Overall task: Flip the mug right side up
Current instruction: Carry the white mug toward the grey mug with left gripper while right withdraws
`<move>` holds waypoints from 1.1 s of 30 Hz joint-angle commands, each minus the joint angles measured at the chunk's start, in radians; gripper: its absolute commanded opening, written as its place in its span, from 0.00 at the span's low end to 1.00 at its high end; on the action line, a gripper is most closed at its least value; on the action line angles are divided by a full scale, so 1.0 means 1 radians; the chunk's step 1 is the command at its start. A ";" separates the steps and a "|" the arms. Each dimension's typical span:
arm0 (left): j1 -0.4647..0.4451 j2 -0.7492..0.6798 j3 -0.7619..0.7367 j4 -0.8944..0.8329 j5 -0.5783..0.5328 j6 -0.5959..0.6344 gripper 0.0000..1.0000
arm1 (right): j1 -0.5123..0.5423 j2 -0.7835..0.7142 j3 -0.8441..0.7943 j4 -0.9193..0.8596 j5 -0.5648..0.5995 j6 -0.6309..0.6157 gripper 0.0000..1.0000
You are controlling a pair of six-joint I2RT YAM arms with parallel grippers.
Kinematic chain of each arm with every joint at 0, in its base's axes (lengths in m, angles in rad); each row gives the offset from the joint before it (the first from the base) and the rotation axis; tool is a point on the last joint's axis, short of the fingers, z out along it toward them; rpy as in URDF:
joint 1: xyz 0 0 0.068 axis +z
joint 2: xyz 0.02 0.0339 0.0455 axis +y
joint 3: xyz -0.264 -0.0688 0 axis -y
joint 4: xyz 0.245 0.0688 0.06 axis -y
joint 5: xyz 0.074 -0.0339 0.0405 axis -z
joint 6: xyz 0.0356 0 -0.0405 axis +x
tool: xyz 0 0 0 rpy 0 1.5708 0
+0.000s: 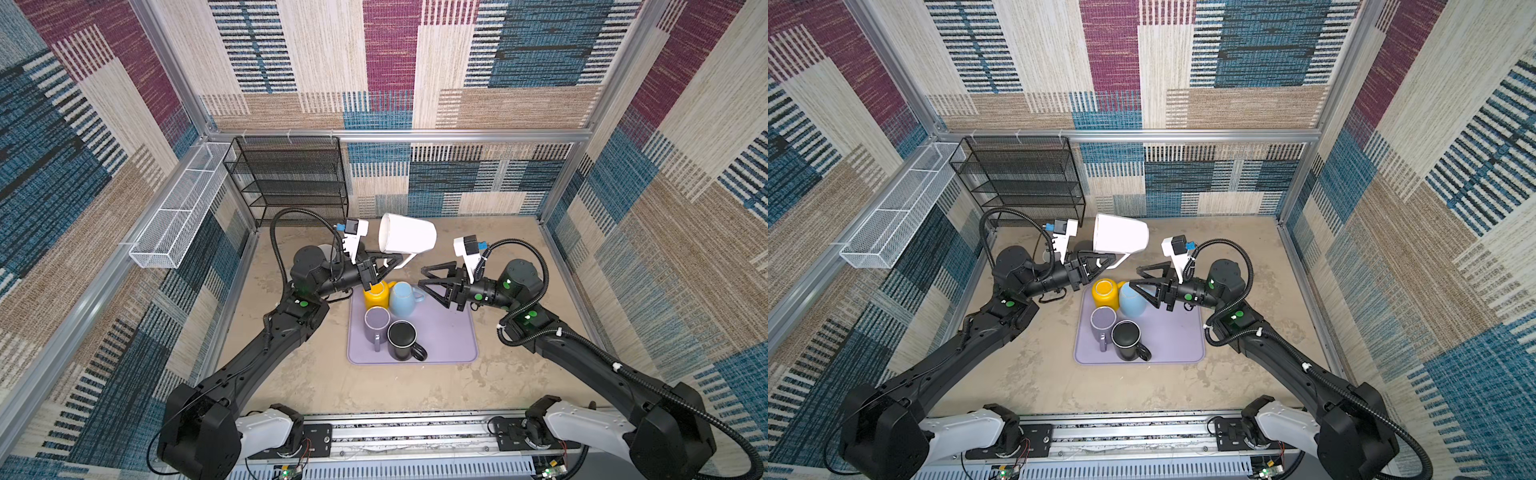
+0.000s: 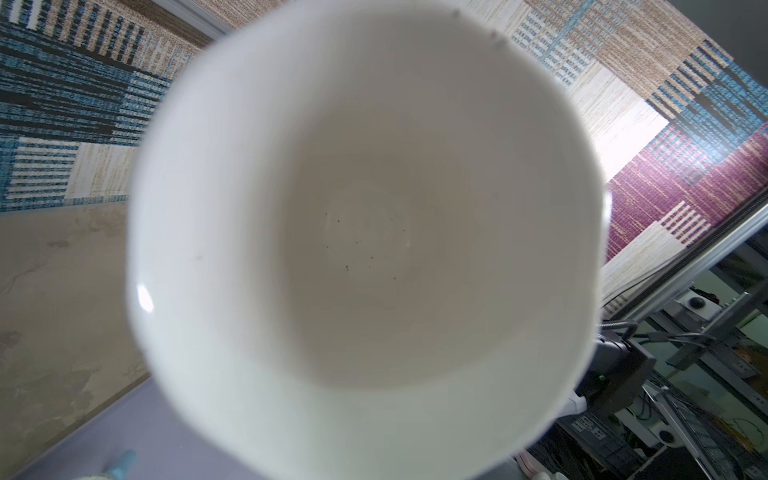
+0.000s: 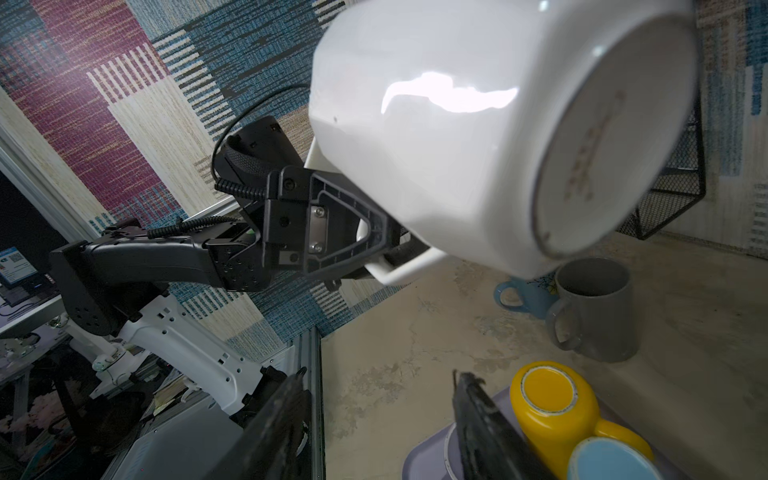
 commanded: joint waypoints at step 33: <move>-0.001 0.434 0.581 -0.883 -0.539 0.243 0.00 | -0.065 -0.163 -0.092 -0.121 0.126 -0.031 0.60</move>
